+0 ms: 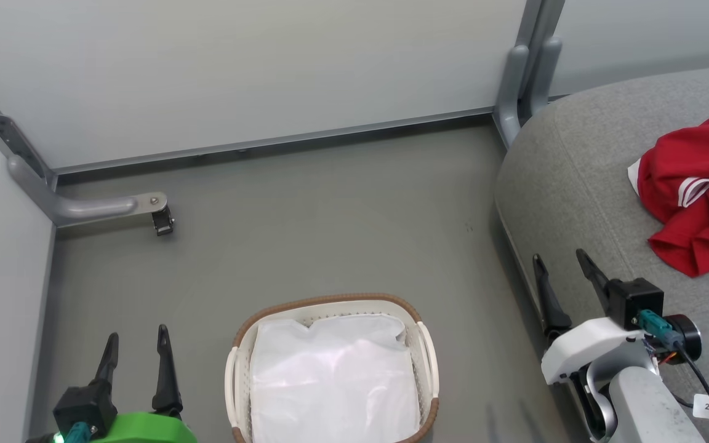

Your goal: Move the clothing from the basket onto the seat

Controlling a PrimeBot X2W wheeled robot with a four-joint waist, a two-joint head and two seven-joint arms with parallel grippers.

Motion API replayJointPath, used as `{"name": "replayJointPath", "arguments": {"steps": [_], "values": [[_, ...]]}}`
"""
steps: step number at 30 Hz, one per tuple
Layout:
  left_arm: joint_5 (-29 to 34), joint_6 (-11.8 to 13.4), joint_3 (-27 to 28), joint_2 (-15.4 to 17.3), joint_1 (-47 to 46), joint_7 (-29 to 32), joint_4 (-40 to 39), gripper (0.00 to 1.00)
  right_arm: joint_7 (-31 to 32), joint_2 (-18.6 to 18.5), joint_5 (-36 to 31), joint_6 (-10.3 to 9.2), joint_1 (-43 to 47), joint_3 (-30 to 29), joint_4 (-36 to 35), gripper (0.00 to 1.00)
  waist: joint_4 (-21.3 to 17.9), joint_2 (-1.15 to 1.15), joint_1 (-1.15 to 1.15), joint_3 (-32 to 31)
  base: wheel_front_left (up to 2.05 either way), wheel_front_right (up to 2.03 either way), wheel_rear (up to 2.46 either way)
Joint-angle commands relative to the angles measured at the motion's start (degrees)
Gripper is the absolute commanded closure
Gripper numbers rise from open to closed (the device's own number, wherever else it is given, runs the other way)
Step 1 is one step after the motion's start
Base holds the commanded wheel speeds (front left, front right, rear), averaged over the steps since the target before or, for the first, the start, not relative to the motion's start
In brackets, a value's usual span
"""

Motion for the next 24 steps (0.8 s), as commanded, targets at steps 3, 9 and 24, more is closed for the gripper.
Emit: {"name": "replayJointPath", "arguments": {"steps": [3, 9, 24], "values": [[-0.7, 0.1, 0.3, 0.1, 1.2, 0.0, 0.3, 0.00, -0.1, -0.1, 0.4, -0.08, 1.1, 0.1, 0.3, 0.00, 0.0, 0.00, 0.00, -0.4, 0.00, 0.00, 0.00], [-0.8, 0.0, -0.3, -0.3, 0.4, 0.0, 2.1, 1.00, 0.1, 0.5, 0.4, 0.00, 1.1, 0.2, 1.8, 1.00, 0.1, 0.00, 0.00, -0.4, 0.00, 0.00, 0.00], [-16.3, -0.6, 0.8, -0.3, -1.3, 4.3, 1.5, 1.00, 4.4, 0.5, 16.5, -0.01, 2.4, -1.6, -0.7, 1.00, 0.4, 0.00, 0.00, -0.7, 0.00, 0.00, 0.00]]}}
